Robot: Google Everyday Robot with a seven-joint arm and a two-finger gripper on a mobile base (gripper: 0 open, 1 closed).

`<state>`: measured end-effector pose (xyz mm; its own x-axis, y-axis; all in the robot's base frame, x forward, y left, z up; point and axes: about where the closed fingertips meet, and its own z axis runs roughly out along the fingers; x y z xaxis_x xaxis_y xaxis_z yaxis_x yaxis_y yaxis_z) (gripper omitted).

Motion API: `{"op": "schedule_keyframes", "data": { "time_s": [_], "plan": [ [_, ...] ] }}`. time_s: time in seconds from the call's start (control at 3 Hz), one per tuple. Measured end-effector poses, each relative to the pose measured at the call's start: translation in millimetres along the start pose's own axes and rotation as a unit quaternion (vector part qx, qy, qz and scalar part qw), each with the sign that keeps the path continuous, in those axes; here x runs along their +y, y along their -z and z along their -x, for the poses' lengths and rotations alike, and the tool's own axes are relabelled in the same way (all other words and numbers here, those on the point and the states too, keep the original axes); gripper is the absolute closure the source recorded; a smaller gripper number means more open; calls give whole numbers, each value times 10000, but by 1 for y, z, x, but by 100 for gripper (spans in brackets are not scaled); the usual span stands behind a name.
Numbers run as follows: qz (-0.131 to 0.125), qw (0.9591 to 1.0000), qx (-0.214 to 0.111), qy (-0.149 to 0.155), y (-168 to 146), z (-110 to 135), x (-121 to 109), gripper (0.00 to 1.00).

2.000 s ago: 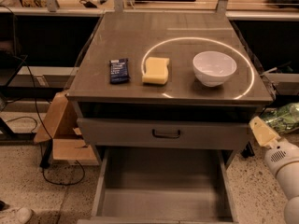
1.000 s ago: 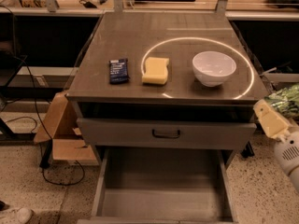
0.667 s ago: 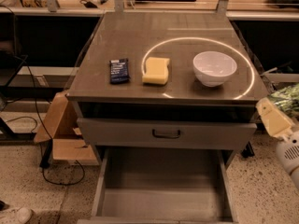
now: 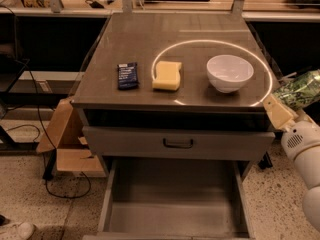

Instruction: Pick green can from middle drawer and place on counter

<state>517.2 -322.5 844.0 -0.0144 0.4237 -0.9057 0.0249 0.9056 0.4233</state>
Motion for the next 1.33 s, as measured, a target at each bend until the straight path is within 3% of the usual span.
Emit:
{"op": "schedule_keyframes", "data": {
  "time_s": [0.67,1.0,1.33],
  "plan": [
    [-78,10000,-9,-19,-14,6,-5,100],
    [-77,9998,-164,79,-47,25,-3,100],
    [18,9994,-271,219,-58,32,3,100]
  ]
}}
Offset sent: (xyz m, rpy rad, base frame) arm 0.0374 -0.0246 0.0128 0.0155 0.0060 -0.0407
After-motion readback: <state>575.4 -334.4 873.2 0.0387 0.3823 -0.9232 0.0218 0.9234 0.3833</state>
